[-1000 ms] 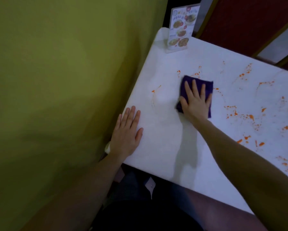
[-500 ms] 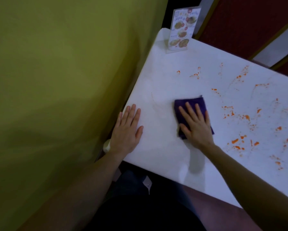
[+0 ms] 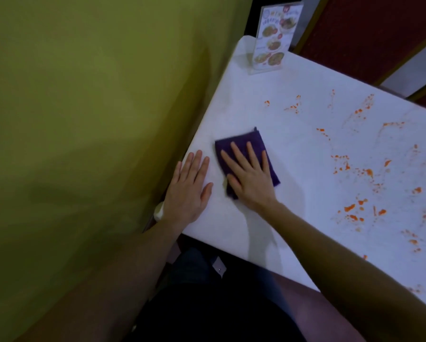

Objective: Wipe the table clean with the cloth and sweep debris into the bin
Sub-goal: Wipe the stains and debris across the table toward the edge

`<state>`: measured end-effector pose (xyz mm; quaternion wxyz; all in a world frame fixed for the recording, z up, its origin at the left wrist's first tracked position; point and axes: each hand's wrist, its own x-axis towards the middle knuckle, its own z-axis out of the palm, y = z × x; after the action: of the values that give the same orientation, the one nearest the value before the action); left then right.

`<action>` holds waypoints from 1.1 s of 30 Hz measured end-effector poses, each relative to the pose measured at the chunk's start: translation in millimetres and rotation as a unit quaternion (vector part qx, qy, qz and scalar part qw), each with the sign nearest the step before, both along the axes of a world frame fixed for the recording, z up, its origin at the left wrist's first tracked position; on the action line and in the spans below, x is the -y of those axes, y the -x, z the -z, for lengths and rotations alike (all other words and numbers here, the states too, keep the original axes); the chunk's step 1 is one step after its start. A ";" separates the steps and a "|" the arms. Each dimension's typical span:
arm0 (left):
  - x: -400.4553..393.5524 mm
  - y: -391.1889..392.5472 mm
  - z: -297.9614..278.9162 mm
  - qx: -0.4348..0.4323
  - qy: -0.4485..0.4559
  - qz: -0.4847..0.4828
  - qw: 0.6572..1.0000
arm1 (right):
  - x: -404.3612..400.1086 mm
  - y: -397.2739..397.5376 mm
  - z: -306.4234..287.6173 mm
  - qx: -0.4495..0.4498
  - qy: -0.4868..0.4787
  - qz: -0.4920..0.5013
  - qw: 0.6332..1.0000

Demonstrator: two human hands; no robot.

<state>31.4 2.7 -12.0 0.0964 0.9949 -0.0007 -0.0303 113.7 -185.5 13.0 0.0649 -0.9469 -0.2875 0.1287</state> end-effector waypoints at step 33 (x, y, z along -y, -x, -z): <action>16.0 -138.0 -3.5 0.000 -0.009 0.014 1.000 | 111.3 -80.4 0.4 0.029 0.008 0.311 0.950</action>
<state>169.4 -13.4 -8.5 0.0871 0.9956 -0.0144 -0.0315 194.1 -296.8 12.6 0.0861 -0.9931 0.0208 0.0766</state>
